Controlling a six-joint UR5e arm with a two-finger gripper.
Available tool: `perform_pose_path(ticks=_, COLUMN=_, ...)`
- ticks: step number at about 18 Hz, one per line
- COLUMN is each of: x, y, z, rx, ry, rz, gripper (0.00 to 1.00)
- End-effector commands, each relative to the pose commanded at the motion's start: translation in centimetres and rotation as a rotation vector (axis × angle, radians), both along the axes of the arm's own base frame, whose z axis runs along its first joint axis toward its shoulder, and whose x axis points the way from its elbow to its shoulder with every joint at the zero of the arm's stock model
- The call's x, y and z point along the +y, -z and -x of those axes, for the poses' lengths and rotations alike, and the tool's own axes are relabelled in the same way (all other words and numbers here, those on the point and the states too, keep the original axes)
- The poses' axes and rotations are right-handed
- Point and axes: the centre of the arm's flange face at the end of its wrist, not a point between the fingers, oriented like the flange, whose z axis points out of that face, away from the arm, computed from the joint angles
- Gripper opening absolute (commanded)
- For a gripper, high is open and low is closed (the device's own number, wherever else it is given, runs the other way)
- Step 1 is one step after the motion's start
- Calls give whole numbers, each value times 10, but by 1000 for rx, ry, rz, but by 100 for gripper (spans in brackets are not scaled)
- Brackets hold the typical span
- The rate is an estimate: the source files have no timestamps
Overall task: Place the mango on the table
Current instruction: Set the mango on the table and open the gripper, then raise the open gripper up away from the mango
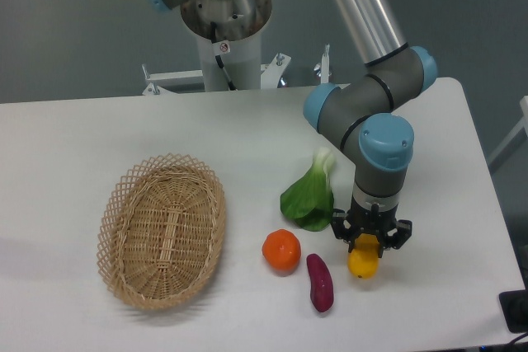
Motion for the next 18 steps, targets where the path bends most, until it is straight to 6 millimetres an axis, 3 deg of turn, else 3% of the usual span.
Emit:
perform_pose_path(ticks=2, x=1, y=-3, z=1, rx=6, ry=0, rz=-4, gripper=100)
perform_pose_path(ticks=5, x=1, y=-16, z=4, rx=24, ry=-2, rz=-13, gripper=100)
perform_pose_path(ticks=8, x=4, y=-57, z=23, rx=105, ry=-21, rz=22, gripper=100)
perform_pose_path(ticks=10, x=-4, y=-76, z=29, rx=70, ry=-7, rz=69, gripper=100)
perform_pose_path(ticks=18, x=-82, y=-142, z=31, rx=-7, ry=188, rz=165, gripper=100)
